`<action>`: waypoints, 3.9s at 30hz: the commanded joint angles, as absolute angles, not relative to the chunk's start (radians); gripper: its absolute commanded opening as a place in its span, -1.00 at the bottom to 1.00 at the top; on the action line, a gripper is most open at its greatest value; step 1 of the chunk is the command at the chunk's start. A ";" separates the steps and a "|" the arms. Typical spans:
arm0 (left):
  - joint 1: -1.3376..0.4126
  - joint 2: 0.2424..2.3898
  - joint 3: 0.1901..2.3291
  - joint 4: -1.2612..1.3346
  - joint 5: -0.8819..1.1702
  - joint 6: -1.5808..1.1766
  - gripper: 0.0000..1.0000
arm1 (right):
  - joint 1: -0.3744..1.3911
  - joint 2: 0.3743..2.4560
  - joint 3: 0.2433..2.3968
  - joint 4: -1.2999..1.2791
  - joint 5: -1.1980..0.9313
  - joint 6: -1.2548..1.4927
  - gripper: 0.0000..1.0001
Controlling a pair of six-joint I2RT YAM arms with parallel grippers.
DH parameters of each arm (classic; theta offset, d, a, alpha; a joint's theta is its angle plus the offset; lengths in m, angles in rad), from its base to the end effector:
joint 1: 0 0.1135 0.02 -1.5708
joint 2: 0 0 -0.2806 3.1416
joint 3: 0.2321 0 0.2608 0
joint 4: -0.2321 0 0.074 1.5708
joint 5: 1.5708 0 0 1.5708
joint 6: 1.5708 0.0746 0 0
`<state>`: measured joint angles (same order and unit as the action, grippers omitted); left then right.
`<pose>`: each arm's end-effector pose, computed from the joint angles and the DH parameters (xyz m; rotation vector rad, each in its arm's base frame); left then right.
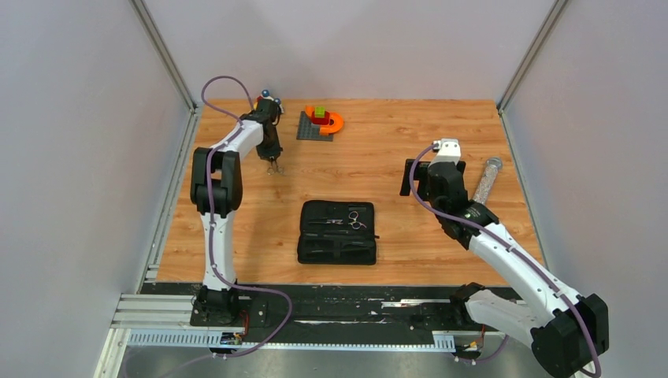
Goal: Sort the hair-cutting tools
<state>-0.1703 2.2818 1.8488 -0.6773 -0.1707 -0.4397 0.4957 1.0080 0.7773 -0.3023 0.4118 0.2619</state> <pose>0.5188 -0.0764 0.1419 -0.4089 2.6212 0.0297 0.2374 0.0944 0.2788 0.0038 2.0553 0.0350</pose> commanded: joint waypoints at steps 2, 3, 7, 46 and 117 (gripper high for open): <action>-0.177 2.175 1.651 -0.728 -0.087 -0.415 -0.47 | 0.489 0.991 0.778 -0.301 0.415 0.277 1.00; -0.186 2.136 1.625 -0.725 -0.077 -0.412 -0.51 | 0.488 0.994 0.781 -0.301 0.411 0.274 1.00; -0.228 2.019 1.480 -0.712 -0.061 -0.386 -0.57 | 0.483 1.015 0.789 -0.298 0.378 0.265 0.99; -0.436 1.483 1.108 -0.615 0.120 0.019 -1.00 | 0.482 1.211 0.851 -0.372 0.017 0.426 0.83; -0.799 2.003 1.492 -0.915 -0.167 0.429 -0.96 | 0.476 1.365 0.775 -0.267 -0.098 0.417 0.82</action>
